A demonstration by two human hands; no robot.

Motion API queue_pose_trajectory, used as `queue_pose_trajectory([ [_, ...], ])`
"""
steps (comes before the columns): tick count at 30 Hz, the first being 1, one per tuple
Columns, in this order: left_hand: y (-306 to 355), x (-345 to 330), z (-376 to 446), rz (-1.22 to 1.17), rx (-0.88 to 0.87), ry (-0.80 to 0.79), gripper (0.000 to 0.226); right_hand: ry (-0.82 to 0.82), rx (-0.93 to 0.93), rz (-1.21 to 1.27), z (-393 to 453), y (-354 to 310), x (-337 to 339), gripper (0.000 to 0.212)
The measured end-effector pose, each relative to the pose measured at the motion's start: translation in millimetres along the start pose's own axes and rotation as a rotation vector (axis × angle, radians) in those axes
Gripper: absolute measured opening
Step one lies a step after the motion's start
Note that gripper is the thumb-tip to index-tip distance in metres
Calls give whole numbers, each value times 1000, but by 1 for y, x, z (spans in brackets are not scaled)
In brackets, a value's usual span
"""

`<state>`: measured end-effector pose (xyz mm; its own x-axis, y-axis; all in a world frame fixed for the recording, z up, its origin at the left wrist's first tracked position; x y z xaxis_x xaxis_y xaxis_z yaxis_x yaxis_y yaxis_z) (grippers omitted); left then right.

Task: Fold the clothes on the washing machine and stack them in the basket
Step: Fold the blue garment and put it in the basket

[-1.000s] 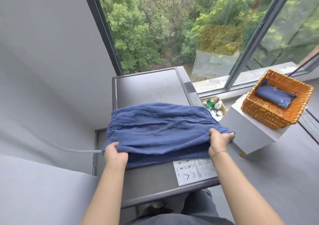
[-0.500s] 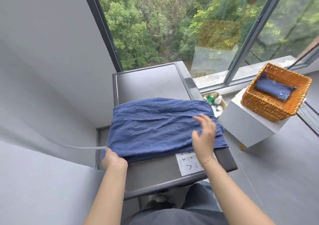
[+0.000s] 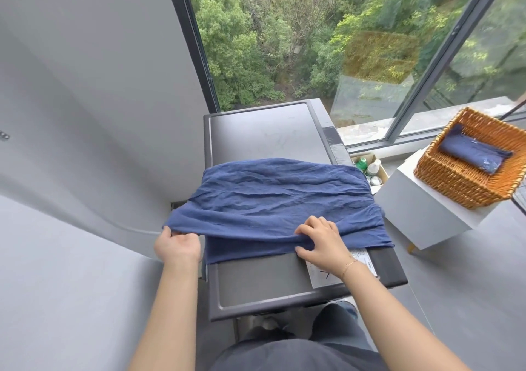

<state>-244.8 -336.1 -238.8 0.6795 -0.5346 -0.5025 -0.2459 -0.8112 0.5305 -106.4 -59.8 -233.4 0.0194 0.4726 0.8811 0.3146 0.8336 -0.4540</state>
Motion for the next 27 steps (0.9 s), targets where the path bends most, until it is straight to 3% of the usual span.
queue_pose_trajectory([
  [2,-3,17,-4,-54,34,55,34,7,1,59,5,1,2,25],
  [4,-19,38,-7,91,121,162,20,41,5,129,8,-2,7,22],
  [5,-28,42,-14,117,216,192,23,73,15,145,8,-4,9,25],
  [7,-29,54,-6,373,172,203,40,149,39,158,5,-6,16,30],
  [8,-32,58,-1,317,182,223,40,192,50,162,2,-8,19,30],
  [12,-5,51,-2,412,-144,255,33,312,36,112,-8,-6,24,27],
  [14,-6,49,1,610,-145,182,28,309,-7,67,-13,1,17,20],
  [17,-16,56,28,850,-76,87,39,295,-94,19,-19,11,12,12],
  [19,-18,49,26,1077,-177,105,38,310,-137,-12,-22,18,15,21],
  [20,-11,36,14,1198,-318,107,41,317,-146,-14,-23,19,17,27],
  [21,-5,15,-6,1292,-504,52,41,314,-165,-4,-23,23,19,33],
  [23,-17,-36,-46,1355,-806,-303,36,304,-229,12,-24,36,27,43],
  [25,-56,-72,-78,1405,-807,-703,33,346,-315,11,-26,56,39,40],
  [27,-97,-89,-101,1493,-729,-967,32,373,-436,38,-31,80,53,33],
])
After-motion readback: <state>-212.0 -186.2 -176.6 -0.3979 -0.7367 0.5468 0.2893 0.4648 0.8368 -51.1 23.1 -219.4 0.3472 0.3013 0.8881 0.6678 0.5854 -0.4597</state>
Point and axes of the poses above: each hand's wrist, its own z-axis towards the middle knuckle, its own x-axis out of the back of the hand, y = z × x, the point moved 8 cm from there along z, towards the middle knuckle, and after that the axes turned 6 degrees about -x, right-handed, at the moved point
